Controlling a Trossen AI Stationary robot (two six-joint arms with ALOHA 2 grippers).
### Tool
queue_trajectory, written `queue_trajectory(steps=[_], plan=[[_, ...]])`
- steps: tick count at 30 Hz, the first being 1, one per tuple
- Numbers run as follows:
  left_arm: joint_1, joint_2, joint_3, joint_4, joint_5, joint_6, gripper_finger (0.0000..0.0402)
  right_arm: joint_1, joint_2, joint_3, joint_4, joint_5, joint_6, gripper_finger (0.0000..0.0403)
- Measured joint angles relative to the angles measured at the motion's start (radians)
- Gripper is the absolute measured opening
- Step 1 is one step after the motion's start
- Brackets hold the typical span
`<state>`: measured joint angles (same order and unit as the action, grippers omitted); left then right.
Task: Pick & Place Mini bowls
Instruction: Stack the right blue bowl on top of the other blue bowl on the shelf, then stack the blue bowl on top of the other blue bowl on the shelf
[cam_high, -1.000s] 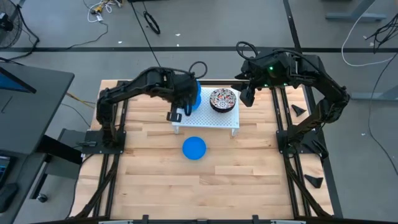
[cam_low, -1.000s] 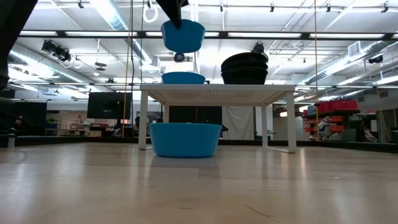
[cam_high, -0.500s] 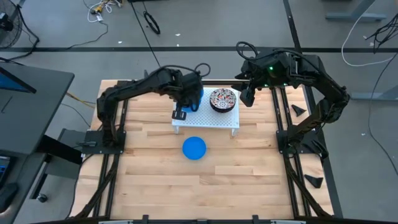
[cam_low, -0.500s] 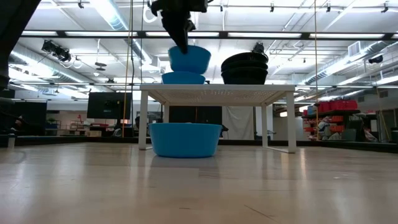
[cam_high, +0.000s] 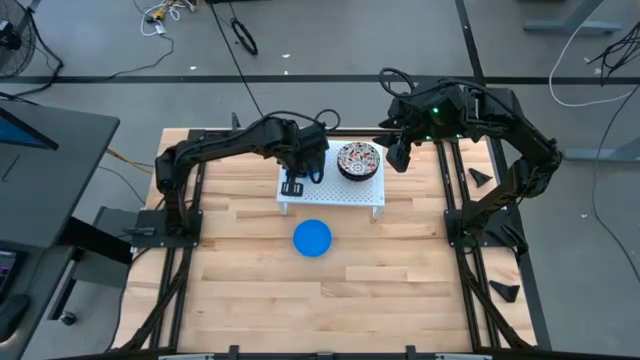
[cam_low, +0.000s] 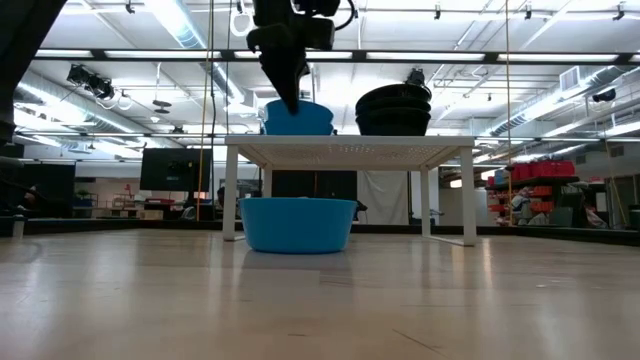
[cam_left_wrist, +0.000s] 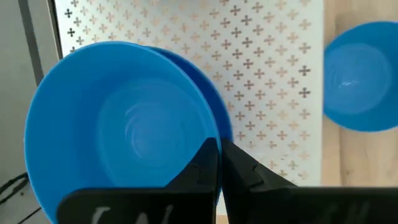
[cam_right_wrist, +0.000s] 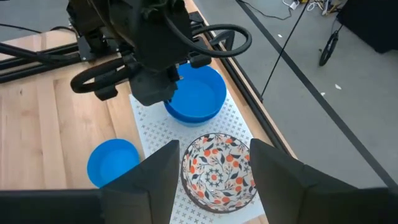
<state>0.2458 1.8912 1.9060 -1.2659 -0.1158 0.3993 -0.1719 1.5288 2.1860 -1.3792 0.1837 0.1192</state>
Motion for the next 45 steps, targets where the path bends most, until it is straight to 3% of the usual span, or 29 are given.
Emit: queue_trajectory(steps=[7,14,32,40,45], plan=[[0.016,-0.003,0.0,-0.027,0.057,-0.049,0.0063,0.0,0.0,0.0,0.0,0.0,0.0,0.0196],[0.011,-0.023,0.009,-0.034,0.039,-0.062,0.0095,0.0,0.0,0.0,0.002,0.0,0.003,0.0196],[-0.081,-0.029,0.245,-0.183,0.044,-0.106,0.0089,0.001,0.0,0.0,0.011,0.0,0.028,0.0196],[-0.141,-0.03,0.275,-0.214,0.094,-0.184,0.0092,0.001,0.001,0.0,0.011,0.0,0.029,0.0196],[-0.176,-0.029,0.275,-0.229,0.096,-0.263,0.0118,0.001,0.001,0.0,0.011,0.0,0.029,0.0196]])
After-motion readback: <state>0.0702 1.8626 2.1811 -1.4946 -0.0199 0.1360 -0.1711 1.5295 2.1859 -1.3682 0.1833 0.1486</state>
